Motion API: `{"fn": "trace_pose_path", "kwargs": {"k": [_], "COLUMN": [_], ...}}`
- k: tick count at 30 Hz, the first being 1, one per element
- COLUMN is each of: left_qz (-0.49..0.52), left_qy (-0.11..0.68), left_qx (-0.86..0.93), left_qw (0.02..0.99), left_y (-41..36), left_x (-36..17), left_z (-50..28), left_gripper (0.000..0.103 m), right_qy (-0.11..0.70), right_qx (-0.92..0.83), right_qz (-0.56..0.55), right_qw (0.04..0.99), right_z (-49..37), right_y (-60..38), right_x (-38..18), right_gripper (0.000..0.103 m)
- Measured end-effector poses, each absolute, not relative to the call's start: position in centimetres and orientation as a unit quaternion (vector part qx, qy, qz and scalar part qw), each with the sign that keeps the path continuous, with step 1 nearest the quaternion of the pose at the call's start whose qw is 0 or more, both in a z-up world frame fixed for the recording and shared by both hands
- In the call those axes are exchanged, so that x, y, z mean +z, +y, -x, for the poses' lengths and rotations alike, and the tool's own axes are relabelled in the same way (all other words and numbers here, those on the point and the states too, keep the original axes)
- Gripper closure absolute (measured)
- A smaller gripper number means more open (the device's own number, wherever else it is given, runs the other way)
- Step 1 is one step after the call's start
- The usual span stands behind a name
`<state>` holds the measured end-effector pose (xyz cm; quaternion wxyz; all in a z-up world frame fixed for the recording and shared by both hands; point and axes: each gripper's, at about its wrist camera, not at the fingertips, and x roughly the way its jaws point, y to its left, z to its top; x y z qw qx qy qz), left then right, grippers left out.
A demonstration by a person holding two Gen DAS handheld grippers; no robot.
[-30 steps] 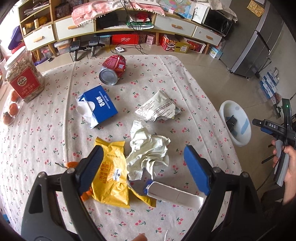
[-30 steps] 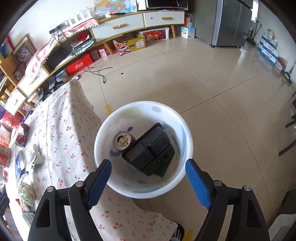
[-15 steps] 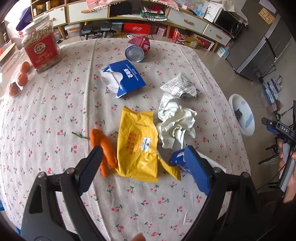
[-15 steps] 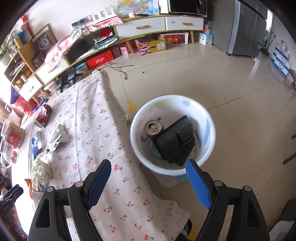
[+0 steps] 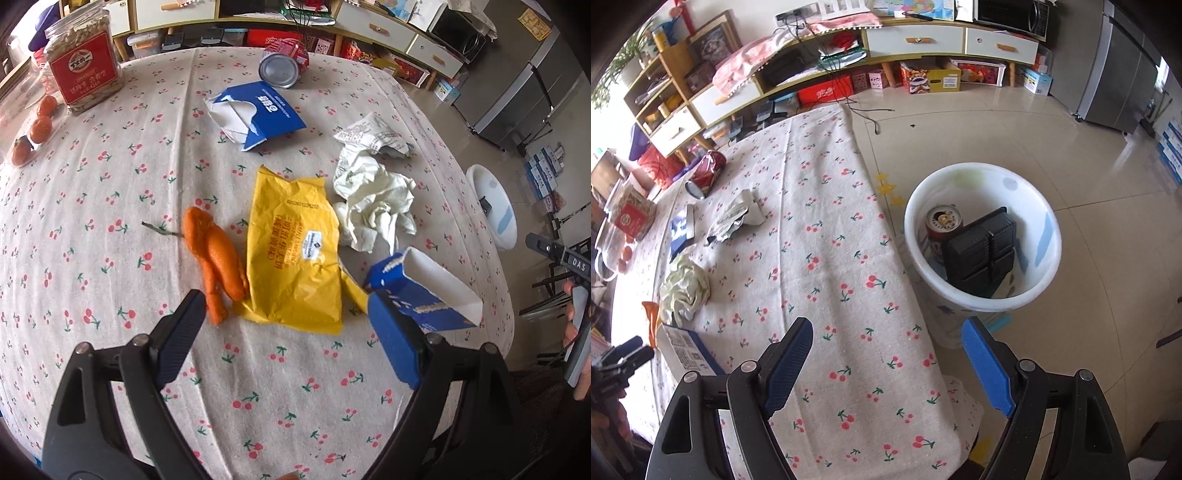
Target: Collect trash
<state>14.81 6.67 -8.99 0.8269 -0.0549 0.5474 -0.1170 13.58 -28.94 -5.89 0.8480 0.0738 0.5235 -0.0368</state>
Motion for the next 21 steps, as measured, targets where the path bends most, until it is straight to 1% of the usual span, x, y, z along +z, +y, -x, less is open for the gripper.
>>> {"fn": "trace_pose_path", "kwargs": {"k": [5, 10, 11, 13, 15, 16, 19, 21], "left_qz": [0.067, 0.080, 0.079, 0.075, 0.076, 0.076, 0.070, 0.077], "left_qy": [0.551, 0.552, 0.552, 0.556, 0.563, 0.566, 0.562, 0.559], "left_qx": [-0.100, -0.095, -0.094, -0.094, -0.092, -0.091, -0.088, -0.094], "left_qw": [0.826, 0.825, 0.825, 0.822, 0.818, 0.816, 0.820, 0.820], "left_y": [7.4, 8.2, 8.3, 8.5, 8.8, 8.9, 9.3, 9.6], "left_x": [-10.0, -10.1, -10.2, -10.5, -11.0, -11.2, -11.1, -10.9], "left_z": [-16.0, -16.1, -16.1, -16.0, -16.0, -16.0, -15.8, -15.7], "left_gripper": [0.014, 0.020, 0.022, 0.030, 0.043, 0.045, 0.057, 0.070], "right_qy": [0.527, 0.532, 0.533, 0.534, 0.534, 0.534, 0.534, 0.536], "right_qx": [-0.033, -0.034, -0.034, -0.034, -0.033, -0.032, -0.028, -0.026], "right_qz": [-0.067, -0.064, -0.063, -0.063, -0.062, -0.061, -0.057, -0.054], "right_qw": [0.847, 0.844, 0.843, 0.842, 0.842, 0.843, 0.843, 0.842], "right_z": [-13.4, -13.5, -13.6, -13.7, -13.7, -13.8, -13.9, -14.0], "right_y": [-28.7, -28.7, -28.7, -28.6, -28.4, -28.2, -27.6, -27.3], "right_x": [-6.0, -6.3, -6.4, -6.5, -6.4, -6.4, -6.4, -6.5], "right_gripper": [0.019, 0.018, 0.018, 0.018, 0.018, 0.018, 0.018, 0.018]}}
